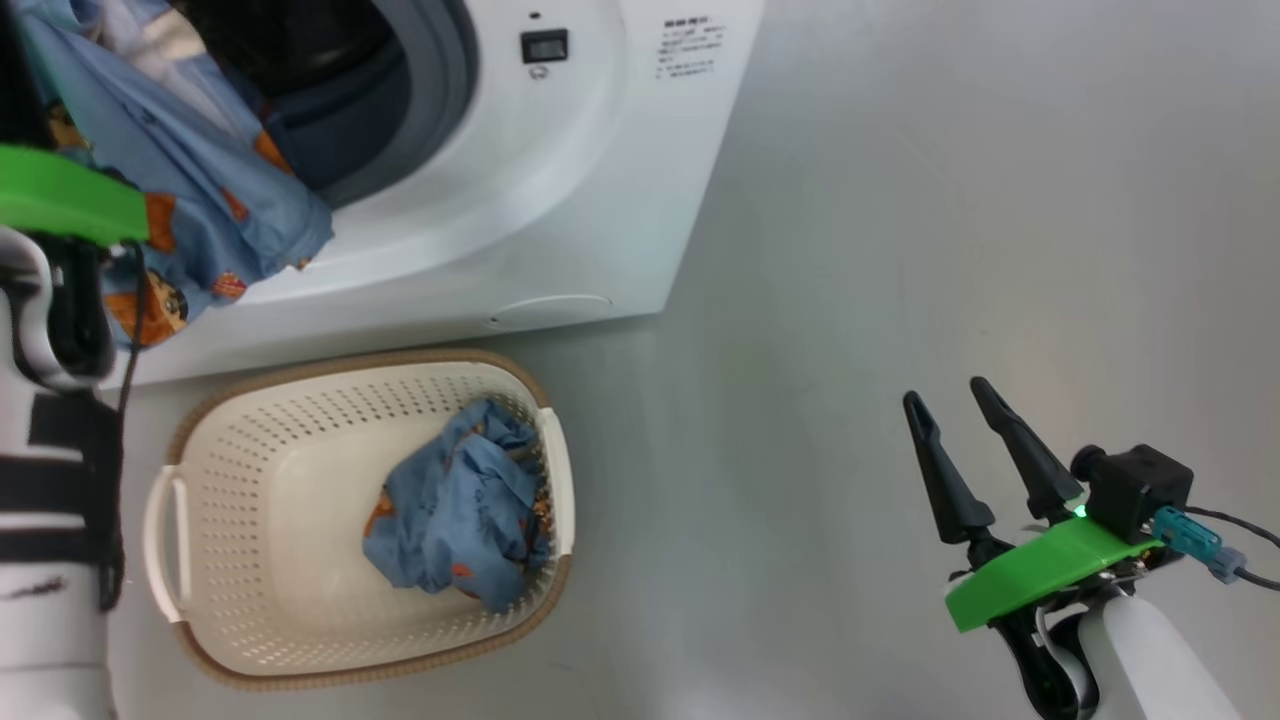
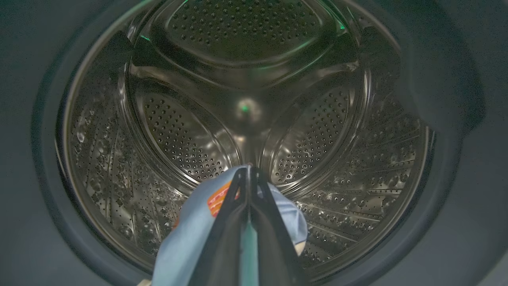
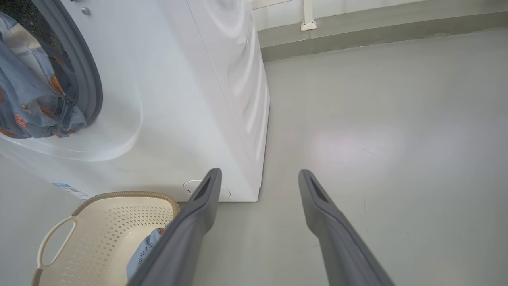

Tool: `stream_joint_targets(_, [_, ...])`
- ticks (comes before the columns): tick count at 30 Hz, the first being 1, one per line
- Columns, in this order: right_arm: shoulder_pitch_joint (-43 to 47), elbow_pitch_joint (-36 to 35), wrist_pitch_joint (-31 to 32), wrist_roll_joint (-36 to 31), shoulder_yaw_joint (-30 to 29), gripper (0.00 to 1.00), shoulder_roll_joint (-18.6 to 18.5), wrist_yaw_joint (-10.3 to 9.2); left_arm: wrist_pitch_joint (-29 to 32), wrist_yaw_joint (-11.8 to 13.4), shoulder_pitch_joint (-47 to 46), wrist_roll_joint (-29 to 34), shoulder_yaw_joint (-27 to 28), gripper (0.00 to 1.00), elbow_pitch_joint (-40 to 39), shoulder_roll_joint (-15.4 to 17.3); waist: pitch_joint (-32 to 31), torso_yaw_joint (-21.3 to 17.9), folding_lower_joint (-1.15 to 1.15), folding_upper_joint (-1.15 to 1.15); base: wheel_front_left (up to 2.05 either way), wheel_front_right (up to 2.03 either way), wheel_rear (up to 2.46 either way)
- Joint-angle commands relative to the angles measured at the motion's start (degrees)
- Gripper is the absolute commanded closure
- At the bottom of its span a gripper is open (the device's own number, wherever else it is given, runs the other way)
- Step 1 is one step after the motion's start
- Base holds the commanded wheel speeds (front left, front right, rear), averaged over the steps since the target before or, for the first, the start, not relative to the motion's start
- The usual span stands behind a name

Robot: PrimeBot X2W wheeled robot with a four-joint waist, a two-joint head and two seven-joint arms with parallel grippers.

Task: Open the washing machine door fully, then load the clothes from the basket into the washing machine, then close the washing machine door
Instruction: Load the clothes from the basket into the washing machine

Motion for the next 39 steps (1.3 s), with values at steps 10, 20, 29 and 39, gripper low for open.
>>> stream_joint_targets(10, [-2.14, -1.34, -0.69, -0.49, 3.58, 0.00, 1.28, 0.17, -0.29, -0.09, -10.23, -0.73, -3.43, 1.00, 15.32, 5.31, 4.55, -4.34, 0.00, 0.00, 0.00, 0.00, 0.00])
stream_joint_targets(20, [-3.64, -1.41, -0.69, -0.19, 5.53, 0.00, 2.50, 0.17, -0.26, -0.09, -19.81, -1.96, -8.56, 1.00, 27.72, 9.61, 7.16, -7.33, 0.00, 0.00, 0.00, 0.00, 0.00])
stream_joint_targets(29, [-4.34, -1.91, -0.69, -0.36, 5.39, 0.00, 3.29, 0.17, -0.28, 0.32, -23.42, 1.61, -2.72, 1.00, 13.72, 11.55, 9.03, -7.93, 0.00, 0.00, 0.00, 0.00, 0.00])
stream_joint_targets(39, [-5.29, -2.09, -0.69, -0.45, 5.62, 0.00, 3.82, 0.17, -0.29, 0.18, -19.80, 7.30, 2.42, 0.60, 8.31, 9.23, 9.85, -7.65, 0.00, 0.00, 0.00, 0.00, 0.00])
